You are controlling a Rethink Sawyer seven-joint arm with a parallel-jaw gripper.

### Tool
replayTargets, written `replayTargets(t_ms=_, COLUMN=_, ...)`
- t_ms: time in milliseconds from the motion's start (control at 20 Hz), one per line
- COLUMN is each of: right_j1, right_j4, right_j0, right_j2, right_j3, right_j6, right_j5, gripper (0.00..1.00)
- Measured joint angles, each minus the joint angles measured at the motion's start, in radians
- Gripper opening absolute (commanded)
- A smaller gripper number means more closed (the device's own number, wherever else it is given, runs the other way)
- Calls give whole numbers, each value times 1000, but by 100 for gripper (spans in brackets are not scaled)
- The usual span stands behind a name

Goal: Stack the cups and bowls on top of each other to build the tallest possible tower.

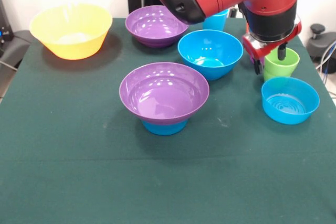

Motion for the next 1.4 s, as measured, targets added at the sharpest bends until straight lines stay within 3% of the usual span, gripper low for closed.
replayTargets(t_ms=1400, right_j1=49, right_j4=-30, right_j0=17, right_j2=0, right_j3=-4, right_j6=0, right_j5=0, gripper=100)
